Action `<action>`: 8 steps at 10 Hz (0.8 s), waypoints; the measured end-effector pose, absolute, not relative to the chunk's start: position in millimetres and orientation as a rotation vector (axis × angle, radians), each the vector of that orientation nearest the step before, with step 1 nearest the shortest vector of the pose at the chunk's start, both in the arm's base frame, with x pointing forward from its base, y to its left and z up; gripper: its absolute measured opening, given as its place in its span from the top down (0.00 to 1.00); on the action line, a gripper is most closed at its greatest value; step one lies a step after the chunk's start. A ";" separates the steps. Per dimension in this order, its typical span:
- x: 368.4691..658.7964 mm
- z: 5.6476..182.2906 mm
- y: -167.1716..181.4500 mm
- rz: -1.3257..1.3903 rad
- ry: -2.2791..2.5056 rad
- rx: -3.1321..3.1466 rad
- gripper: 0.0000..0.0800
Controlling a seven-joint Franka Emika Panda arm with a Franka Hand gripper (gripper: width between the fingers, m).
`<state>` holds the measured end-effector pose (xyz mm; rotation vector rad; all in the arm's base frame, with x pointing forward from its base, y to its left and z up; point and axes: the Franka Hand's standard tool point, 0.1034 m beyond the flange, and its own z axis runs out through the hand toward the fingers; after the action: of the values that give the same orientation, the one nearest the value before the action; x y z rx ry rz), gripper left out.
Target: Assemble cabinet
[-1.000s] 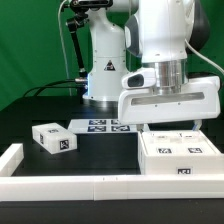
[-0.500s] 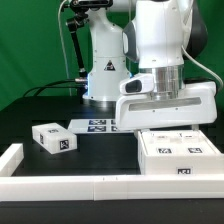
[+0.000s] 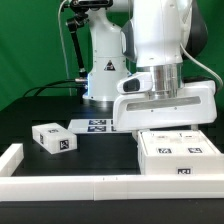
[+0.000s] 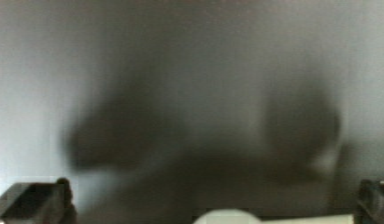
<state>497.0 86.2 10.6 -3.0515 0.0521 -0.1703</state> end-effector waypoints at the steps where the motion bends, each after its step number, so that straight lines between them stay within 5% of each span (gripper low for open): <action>1: 497.6 10.8 86.8 -0.173 0.050 -3.051 0.00; 5: 499.7 5.3 90.3 -0.188 0.035 -3.048 0.02; 6: 499.7 5.3 90.7 -0.188 0.033 -3.048 0.24; 7: 499.7 5.3 90.6 -0.188 0.025 -3.049 0.24; 8: 499.8 5.2 89.8 -0.189 0.015 -3.050 0.49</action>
Offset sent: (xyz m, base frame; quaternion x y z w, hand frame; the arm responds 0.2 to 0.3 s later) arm 0.0092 0.0018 -0.0123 -0.0080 0.0271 0.0016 0.9996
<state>499.8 89.8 5.2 -3.0495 0.0150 -0.1886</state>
